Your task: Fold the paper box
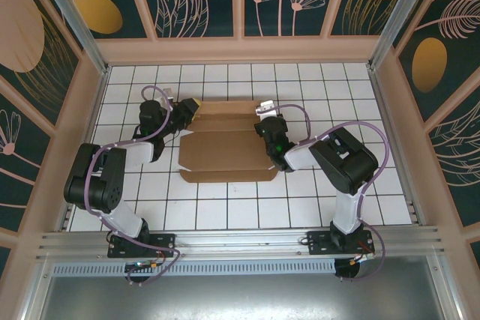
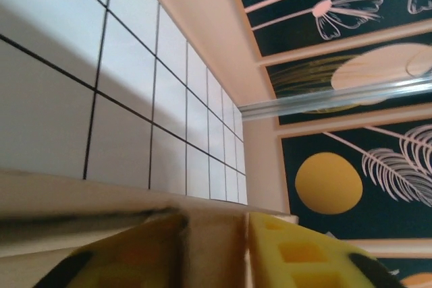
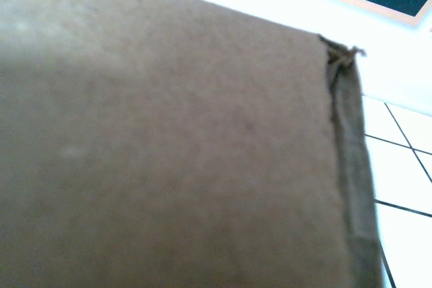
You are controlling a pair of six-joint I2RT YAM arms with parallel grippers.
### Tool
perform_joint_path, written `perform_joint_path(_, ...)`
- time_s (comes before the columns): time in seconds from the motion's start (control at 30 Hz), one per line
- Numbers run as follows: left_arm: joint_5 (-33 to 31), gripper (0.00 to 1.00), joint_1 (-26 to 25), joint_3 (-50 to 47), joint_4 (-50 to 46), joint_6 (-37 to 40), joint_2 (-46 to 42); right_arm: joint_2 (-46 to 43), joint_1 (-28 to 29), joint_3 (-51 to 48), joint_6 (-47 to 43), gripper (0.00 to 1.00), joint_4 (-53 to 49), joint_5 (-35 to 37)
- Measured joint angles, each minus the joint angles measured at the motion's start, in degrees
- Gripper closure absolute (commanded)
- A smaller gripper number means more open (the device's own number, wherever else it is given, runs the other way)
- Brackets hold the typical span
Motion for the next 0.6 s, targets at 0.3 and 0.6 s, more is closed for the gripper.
perform_joint_path(0.3,-11.3,0.54,0.0,-0.3,-17.2,10.3,-11.8,0.0,-1.9,1.2,0.4,1.00,-2.3,-0.2)
perform_joint_path(0.6,-21.9,0.73,-1.2,-3.1,-25.5,14.8,-26.5,0.0,-2.1,2.0,1.3,1.00,-3.8,-0.2)
